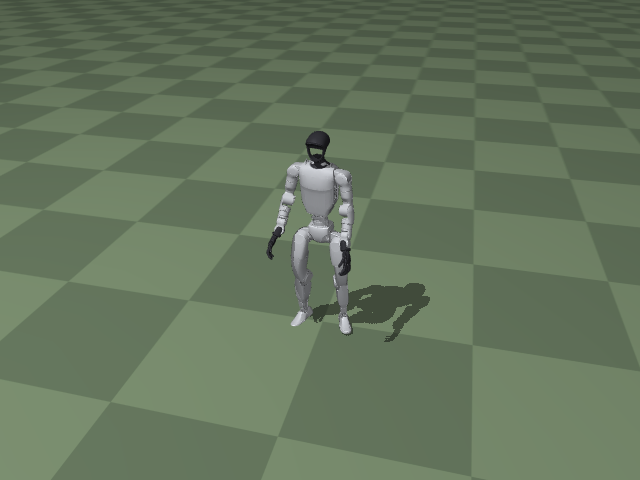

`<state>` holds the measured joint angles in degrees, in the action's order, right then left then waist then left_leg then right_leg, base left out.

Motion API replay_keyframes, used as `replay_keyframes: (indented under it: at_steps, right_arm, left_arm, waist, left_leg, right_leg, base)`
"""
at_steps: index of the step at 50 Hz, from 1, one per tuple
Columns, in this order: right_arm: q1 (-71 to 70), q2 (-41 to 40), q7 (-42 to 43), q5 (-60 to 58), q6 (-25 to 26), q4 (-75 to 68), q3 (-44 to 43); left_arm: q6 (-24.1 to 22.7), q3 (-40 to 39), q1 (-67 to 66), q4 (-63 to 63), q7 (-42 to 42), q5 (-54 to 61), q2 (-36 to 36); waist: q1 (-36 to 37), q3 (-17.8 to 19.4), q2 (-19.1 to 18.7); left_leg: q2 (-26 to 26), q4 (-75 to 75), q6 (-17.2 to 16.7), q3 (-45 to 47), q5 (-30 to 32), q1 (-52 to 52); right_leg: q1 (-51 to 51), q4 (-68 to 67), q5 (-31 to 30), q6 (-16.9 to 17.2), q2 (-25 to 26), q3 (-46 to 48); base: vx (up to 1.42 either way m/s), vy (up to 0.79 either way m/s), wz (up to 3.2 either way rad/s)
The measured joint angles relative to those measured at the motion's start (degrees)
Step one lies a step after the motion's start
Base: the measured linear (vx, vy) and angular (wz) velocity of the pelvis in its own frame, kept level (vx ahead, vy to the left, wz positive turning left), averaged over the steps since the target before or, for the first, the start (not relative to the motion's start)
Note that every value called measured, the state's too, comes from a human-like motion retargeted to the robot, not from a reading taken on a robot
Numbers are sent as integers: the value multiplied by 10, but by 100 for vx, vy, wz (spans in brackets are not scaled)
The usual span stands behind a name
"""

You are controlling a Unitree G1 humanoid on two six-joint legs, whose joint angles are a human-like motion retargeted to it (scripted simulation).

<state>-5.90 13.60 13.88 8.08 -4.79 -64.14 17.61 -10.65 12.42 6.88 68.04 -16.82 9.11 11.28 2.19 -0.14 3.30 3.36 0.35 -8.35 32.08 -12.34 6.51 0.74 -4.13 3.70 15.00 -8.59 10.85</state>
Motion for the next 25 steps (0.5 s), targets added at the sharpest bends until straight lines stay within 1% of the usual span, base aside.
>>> replay_keyframes:
  at_steps: [6,11,18,25]
  right_arm:
    - [27,-5,-7,5,6,-51,2]
    - [40,-11,-13,0,3,-67,6]
    - [34,-4,0,-9,-4,-28,12]
    - [11,0,5,-11,-9,18,10]
  left_arm:
    - [-5,-4,17,-22,1,-12,0]
    - [-3,-17,14,-33,11,-39,5]
    - [3,-20,-11,-19,16,-47,7]
    - [3,-10,-32,4,15,-30,4]
  waist:
    - [28,-3,5]
    - [27,0,8]
    - [2,6,5]
    - [-13,11,4]
  left_leg:
    - [-2,0,-2,-7,2,-4]
    - [-4,3,-3,-16,0,-3]
    - [-5,4,-4,-16,0,-1]
    - [-5,3,0,-1,-1,3]
  right_leg:
    - [1,-1,1,0,-3,5]
    - [-3,-10,6,0,-9,15]
    - [-10,-1,5,-6,-10,13]
    - [-5,1,0,-1,-6,-2]
  base:
    - [0,0,0]
    - [0,2,11]
    - [0,0,0]
    - [-1,-1,-18]
